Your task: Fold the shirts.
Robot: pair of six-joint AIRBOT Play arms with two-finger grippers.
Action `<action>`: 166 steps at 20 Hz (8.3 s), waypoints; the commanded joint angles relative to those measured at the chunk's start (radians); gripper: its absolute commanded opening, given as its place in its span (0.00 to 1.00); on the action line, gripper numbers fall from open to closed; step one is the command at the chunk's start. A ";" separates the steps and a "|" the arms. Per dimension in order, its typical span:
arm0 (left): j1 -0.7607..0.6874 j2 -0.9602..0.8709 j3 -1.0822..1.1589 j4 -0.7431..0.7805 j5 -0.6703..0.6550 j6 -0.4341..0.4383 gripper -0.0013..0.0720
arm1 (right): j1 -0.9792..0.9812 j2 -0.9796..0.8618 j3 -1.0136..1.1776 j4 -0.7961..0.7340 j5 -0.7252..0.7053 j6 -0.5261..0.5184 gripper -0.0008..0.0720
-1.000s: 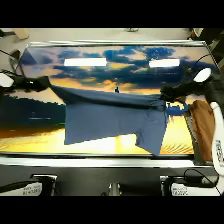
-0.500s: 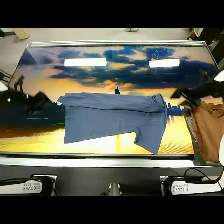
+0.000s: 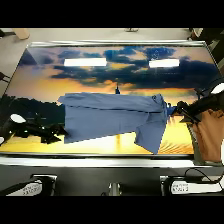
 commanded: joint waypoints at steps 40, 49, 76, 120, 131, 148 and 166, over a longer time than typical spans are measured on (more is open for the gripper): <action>0.048 0.357 1.234 0.192 -0.245 -0.039 0.05 | 0.143 0.630 0.579 -0.182 0.093 -0.015 0.05; -0.031 -0.145 0.792 0.251 0.038 -0.024 0.05 | 0.227 -0.120 0.514 -0.088 -0.002 0.041 0.05; 0.055 -0.385 0.834 0.317 -0.325 -0.003 0.75 | 0.195 -0.053 0.198 -0.087 0.135 0.087 0.62; -0.027 -0.265 0.658 0.060 0.101 0.014 0.05 | 0.138 0.060 -0.070 0.344 -0.457 -0.175 0.05; -0.011 -0.511 0.848 0.027 0.046 -0.052 0.96 | 0.163 -0.157 0.056 0.411 -0.529 -0.254 0.99; -0.308 -0.334 0.823 0.027 0.086 -0.005 0.04 | 0.230 -0.148 0.117 0.381 -0.312 -0.147 0.05; -0.840 -0.723 0.904 -0.908 0.544 0.292 0.05 | 0.253 0.304 0.217 0.409 -0.018 -0.040 0.05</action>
